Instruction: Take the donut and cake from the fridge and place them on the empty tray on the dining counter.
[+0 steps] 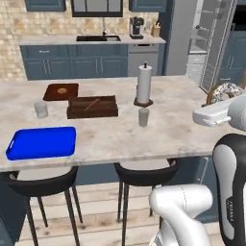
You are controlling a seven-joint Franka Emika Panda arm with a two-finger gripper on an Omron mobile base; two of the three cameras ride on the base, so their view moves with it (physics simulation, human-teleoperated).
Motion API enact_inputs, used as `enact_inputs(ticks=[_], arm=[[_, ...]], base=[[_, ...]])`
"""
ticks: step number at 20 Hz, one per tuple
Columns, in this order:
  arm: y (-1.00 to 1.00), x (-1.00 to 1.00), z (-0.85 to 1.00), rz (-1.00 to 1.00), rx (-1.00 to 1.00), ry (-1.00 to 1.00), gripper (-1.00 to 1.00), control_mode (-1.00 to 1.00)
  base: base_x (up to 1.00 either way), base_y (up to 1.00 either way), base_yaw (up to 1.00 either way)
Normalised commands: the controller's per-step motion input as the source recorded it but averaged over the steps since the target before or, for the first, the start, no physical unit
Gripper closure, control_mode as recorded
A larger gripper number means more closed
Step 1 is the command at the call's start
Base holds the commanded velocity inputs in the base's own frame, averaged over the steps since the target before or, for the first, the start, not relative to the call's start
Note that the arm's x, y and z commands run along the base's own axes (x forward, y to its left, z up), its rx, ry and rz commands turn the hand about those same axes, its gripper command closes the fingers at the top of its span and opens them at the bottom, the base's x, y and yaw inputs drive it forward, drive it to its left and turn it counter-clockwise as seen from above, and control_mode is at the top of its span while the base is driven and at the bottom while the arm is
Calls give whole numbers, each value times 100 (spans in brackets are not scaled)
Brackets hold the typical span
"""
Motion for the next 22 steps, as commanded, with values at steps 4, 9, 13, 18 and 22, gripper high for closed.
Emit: enact_inputs(ticks=[4, 9, 13, 18, 22], arm=[[0, 0, 0, 0, 0, 0, 100, 100], [0, 0, 0, 0, 0, 0, 100, 100], [0, 0, 0, 0, 0, 0, 100, 100], [0, 0, 0, 0, 0, 0, 100, 100], [0, 0, 0, 0, 0, 0, 100, 100]], base=[[15, 100, -24], [47, 100, -31], [93, 58, -24], [99, 30, -3], [55, 0, 35]])
